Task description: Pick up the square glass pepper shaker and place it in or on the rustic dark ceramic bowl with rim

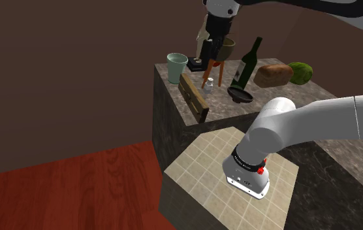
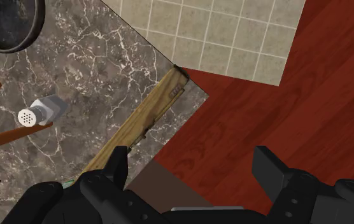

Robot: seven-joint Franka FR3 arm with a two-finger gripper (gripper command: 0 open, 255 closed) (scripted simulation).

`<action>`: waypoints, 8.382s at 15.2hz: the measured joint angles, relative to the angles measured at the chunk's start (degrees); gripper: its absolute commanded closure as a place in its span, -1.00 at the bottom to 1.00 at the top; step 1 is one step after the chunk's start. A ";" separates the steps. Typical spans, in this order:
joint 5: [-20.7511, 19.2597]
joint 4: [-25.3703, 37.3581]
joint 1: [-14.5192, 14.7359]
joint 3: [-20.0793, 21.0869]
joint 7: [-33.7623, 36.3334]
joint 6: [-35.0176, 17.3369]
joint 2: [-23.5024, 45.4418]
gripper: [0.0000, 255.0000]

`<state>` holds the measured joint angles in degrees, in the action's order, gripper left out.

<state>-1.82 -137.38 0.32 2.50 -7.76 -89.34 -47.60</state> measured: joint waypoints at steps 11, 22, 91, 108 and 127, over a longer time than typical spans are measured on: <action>-4.61 -6.95 -5.83 -7.38 -1.47 -15.48 6.36 -1.00; -7.57 -8.88 -11.90 -16.78 -3.46 -34.77 20.69 -1.00; -11.01 -1.91 -19.29 -25.10 -12.42 -23.99 14.54 1.00; -16.90 -10.31 -24.61 -32.50 -19.68 -28.73 9.87 1.00; -17.50 -12.65 -24.61 -33.63 -19.66 -32.57 11.29 -1.00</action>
<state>-19.32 -150.03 -24.29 -31.13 -27.42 -121.91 -36.30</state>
